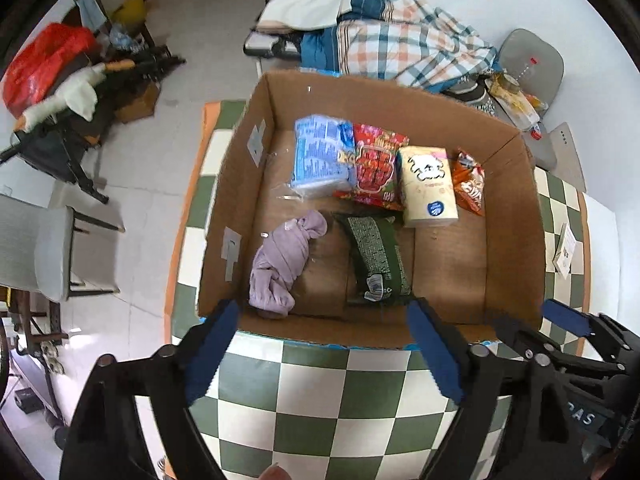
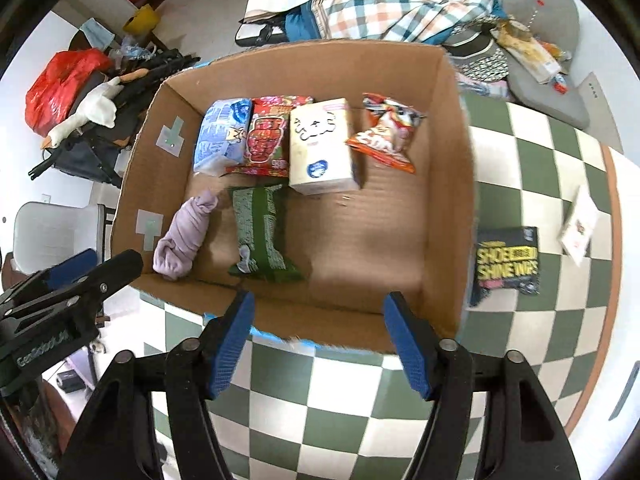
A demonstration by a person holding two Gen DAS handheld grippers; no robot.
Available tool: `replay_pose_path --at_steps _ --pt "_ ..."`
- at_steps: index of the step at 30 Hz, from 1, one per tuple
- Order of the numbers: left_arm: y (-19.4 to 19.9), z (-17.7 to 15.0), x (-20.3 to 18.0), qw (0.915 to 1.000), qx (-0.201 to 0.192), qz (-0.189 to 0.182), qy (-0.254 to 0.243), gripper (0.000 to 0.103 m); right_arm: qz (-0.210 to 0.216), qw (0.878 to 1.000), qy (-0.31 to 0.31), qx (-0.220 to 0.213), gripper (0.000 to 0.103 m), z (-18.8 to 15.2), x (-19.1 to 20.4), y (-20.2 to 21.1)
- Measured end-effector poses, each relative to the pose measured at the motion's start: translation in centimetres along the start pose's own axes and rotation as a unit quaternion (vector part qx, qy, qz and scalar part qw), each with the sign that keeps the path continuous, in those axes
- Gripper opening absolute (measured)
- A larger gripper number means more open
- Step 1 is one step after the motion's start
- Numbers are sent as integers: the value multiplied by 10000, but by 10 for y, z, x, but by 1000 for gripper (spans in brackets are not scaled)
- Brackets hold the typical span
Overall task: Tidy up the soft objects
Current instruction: 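Open both tools and lift them out of the box, then grasp the black SHOE SHINE WIPES pouch with the left tool while the right tool grasps the white box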
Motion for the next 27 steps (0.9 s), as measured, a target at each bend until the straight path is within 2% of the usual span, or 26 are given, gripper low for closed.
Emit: replay_pose_path --at_steps 1,3,8,12,18,21,24,27 --pt "3 -1 -1 10000 -42 21 6 92 -54 10000 -5 -68 81 -3 -3 6" --pt "12 -2 -2 9998 -178 72 5 98 -134 9997 -24 -187 81 -8 -8 15" --pt "37 -6 -6 9984 -535 153 -24 100 -339 9985 -8 -433 98 -21 -15 41" --pt "56 -9 -10 9964 -833 132 -51 103 -493 9967 4 -650 99 -31 -18 64" --pt "81 -23 -19 9945 -1032 45 -167 103 -254 9958 -19 -878 100 -43 -17 97" --pt "89 -27 -38 9933 -1040 -6 -504 103 -63 9957 -96 -918 100 -52 -24 110" --pt "87 -34 -75 9890 -924 -64 -1151 103 39 9958 -297 -868 100 -67 -48 115" --pt "78 -42 -122 9779 -858 -21 -1909 103 -37 9953 -629 -738 100 -86 -88 113"
Point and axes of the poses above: each gripper's, at about its wrist camera, not at the fingertips, and y roughly against the way its jaws point, x to its left, z to its top, the point moved 10 cm from there along -y, roughly the way its jaws point, and after that the axes turned 8 degrees about y, right-handed, at the moved point
